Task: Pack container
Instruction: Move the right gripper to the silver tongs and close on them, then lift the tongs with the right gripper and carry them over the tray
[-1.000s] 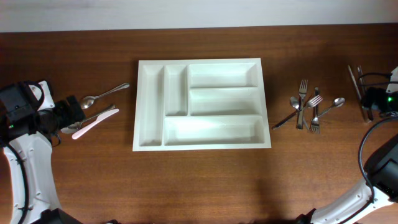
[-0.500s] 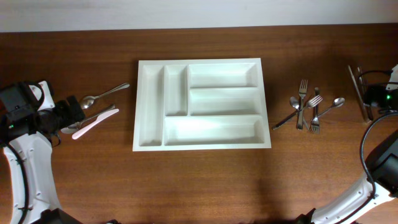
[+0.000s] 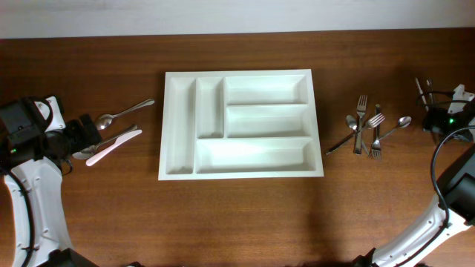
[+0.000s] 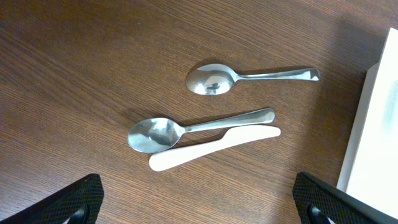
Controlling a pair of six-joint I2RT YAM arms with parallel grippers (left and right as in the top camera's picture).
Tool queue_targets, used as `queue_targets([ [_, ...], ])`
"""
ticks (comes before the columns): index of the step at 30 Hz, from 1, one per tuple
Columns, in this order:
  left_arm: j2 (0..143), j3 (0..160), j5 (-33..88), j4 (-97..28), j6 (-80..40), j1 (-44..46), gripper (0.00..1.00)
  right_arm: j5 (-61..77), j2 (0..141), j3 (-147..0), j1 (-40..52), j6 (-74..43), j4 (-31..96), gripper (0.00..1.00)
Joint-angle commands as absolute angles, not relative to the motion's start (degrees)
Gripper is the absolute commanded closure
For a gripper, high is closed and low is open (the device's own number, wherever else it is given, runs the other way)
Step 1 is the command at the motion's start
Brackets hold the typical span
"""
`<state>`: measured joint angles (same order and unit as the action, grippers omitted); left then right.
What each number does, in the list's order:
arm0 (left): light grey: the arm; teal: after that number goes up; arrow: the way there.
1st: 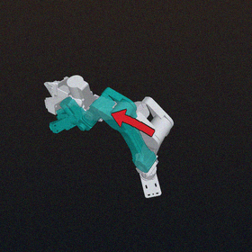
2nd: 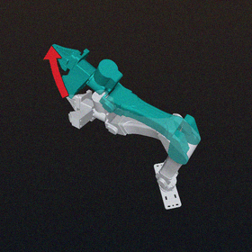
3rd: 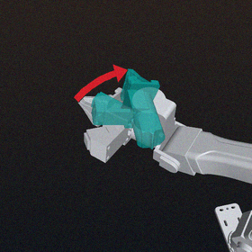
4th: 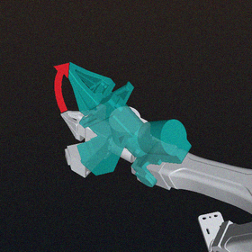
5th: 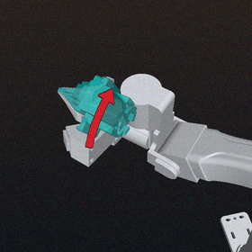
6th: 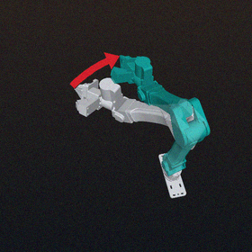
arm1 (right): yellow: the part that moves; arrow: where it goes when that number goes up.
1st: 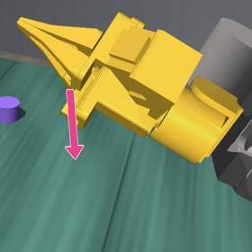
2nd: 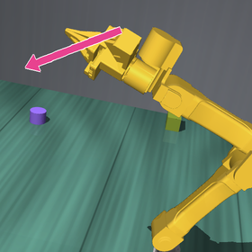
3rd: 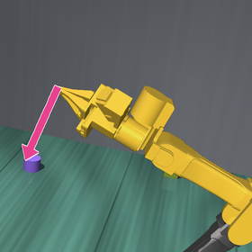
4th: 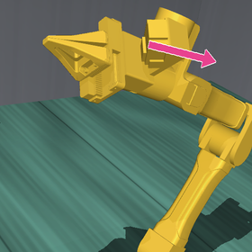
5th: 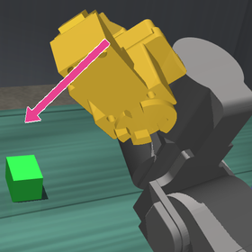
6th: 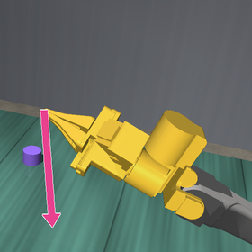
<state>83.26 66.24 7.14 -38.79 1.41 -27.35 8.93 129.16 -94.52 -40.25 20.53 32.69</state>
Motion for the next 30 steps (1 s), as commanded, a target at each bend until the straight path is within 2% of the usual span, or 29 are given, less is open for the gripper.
queue_targets([
  [1, 83.57, 67.18, 8.16, -38.83, 0.84, -27.55, 0.01, 9.04, 130.69, -95.48, -39.62, 20.53, 33.23, 0.31],
  [8, 83.57, 67.18, 8.16, -38.83, 0.84, -27.55, 0.01, 9.04, 131.22, -95.48, -39.62, 18.24, 33.63, 0.61],
  [12, 83.57, 67.18, 8.16, -38.83, 0.84, -27.55, 0.01, 9.08, 131.20, -95.48, -39.62, 14.96, 34.06, 0.75],
  [14, 83.57, 67.18, 8.16, -38.83, 0.84, -27.55, 0.01, 9.15, 131.09, -95.64, -39.62, 12.21, 34.46, 0.76],
  [19, 83.57, 67.18, 8.16, -38.83, 0.84, -27.55, 0.01, 10.13, 129.01, -98.17, -39.72, 10.92, 38.11, 0.92],
  [22, 83.57, 67.18, 8.16, -38.85, 0.84, -27.55, 0.01, 10.68, 126.93, -100.77, -39.70, 9.93, 40.86, 0.95],
  [30, 83.57, 67.18, 8.16, -38.83, 0.84, -27.55, 0.01, 17.26, 120.40, -111.18, -38.44, 9.96, 50.74, 0.96],
])
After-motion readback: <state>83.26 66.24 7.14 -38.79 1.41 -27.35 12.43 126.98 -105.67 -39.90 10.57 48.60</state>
